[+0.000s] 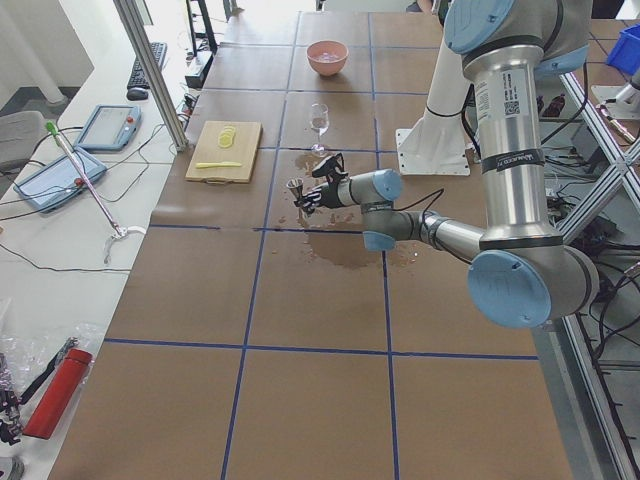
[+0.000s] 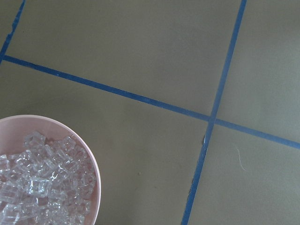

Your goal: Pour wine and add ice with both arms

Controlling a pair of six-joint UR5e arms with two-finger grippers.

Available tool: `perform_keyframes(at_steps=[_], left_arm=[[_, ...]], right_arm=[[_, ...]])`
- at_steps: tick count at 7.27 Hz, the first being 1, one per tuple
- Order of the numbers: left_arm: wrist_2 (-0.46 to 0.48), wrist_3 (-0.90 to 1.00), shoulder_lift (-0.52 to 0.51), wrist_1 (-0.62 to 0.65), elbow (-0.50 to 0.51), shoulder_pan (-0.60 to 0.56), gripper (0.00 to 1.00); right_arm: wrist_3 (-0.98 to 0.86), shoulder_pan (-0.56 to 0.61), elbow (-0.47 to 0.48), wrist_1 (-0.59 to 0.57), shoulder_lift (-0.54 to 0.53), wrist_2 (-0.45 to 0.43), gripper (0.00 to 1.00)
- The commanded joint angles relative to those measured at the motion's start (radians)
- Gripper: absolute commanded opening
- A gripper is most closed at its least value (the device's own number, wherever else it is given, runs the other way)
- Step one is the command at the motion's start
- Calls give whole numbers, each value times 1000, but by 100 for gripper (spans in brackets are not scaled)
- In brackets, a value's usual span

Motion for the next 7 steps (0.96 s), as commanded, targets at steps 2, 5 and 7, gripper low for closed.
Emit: perform_keyframes(at_steps=[2,5,7], left_arm=[[269,-160,3,-112,107,200,0],[399,-169,-9,-159,176,260,0],[473,-198,-30,-218,239,304,0]], right_arm=[[0,0,1,0,0,0,100],[-1,0,3,0,1,0,100],[0,0,3,0,2,0,100]])
